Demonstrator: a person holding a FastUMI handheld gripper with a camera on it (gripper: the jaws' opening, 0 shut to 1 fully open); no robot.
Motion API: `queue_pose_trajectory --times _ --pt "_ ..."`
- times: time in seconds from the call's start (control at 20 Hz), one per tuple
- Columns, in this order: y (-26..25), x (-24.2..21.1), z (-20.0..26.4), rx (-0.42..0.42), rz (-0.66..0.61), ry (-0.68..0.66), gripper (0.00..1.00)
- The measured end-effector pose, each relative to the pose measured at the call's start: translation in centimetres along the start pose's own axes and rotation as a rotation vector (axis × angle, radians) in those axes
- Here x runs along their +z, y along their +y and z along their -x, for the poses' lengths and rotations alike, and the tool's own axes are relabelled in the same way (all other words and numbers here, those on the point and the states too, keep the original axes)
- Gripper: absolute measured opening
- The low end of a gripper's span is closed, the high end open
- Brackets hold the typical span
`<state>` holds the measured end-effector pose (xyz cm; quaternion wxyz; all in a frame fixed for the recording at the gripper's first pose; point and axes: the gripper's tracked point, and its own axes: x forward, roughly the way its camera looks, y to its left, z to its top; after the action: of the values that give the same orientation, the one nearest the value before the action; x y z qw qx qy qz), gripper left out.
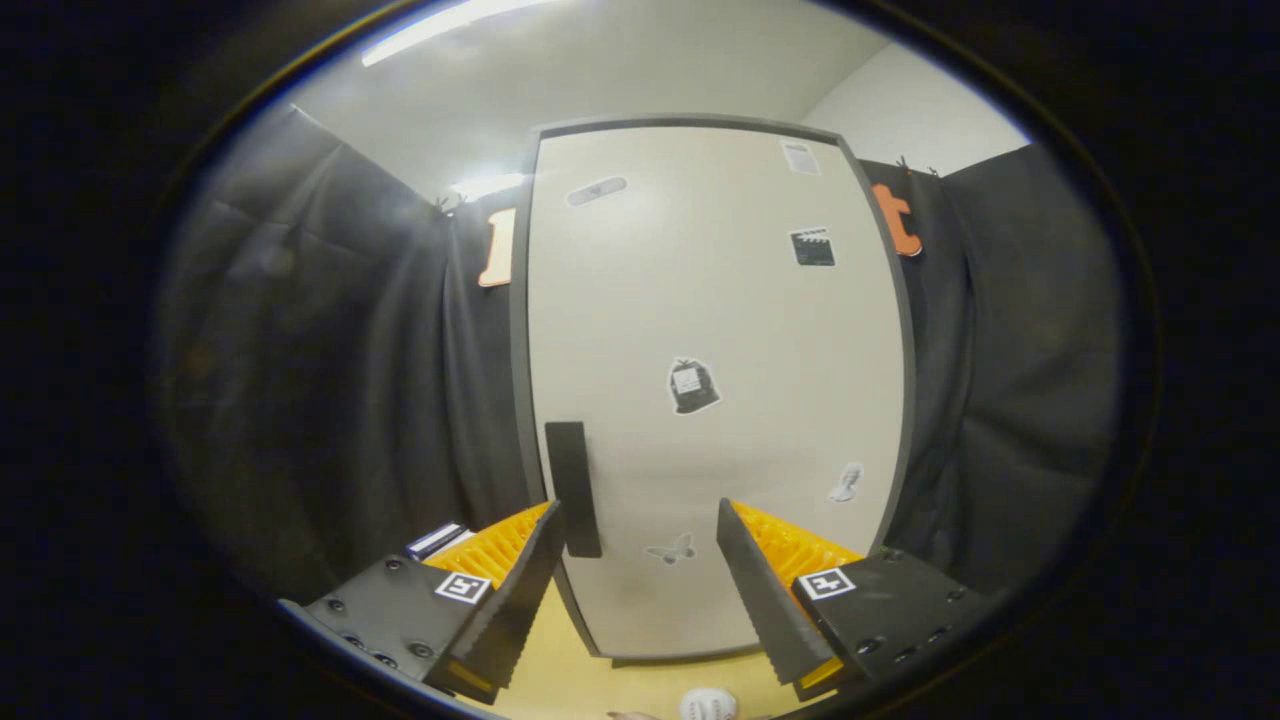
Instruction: Open the shoe cabinet door, grab the shoes and put them into the shoe cabinet, then close the shoe cabinet door.
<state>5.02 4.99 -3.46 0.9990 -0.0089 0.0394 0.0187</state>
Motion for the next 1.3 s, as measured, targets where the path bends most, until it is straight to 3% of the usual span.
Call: queue_pose_trajectory --times 0.65,0.95,1.1,1.3 --pt "3.6 -4.2 -10.1 -0.024 -0.017 0.045 0.95" --pt "3.2 -3.9 -10.9 -0.037 -0.021 0.022 0.94" --pt "3.2 -3.9 -10.9 -0.032 -0.019 0.022 0.67" --pt "4.4 -3.8 -10.8 -0.008 0.032 0.015 0.46"
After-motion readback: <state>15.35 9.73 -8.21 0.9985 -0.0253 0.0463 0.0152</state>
